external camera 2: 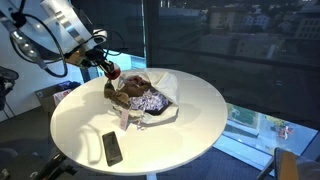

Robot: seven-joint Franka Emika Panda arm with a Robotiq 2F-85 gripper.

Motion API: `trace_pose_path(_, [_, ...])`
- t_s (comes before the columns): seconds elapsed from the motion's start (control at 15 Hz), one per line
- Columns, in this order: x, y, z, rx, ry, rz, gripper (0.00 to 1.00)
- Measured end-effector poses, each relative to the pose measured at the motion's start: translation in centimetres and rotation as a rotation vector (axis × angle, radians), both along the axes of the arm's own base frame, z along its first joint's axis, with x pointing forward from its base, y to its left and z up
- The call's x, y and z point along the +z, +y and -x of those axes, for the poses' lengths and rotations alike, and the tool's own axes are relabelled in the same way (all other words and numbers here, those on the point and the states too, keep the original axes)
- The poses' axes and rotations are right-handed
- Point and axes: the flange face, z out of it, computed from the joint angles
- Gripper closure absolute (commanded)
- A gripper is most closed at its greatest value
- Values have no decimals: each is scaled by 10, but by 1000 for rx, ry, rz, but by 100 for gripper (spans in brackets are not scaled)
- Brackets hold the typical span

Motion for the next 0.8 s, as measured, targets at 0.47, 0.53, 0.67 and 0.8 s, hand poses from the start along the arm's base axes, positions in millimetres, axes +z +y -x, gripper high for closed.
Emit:
trace_pose_path(0.47, [43, -61, 41, -271, -172, 18, 91])
trace_pose_path(0.53, [44, -61, 58, -288, -184, 14, 91])
trace_pose_path(0.67, [35, -65, 96, -292, -169, 11, 91])
trace_pose_path(0.8, [14, -80, 124, -318, -124, 17, 91])
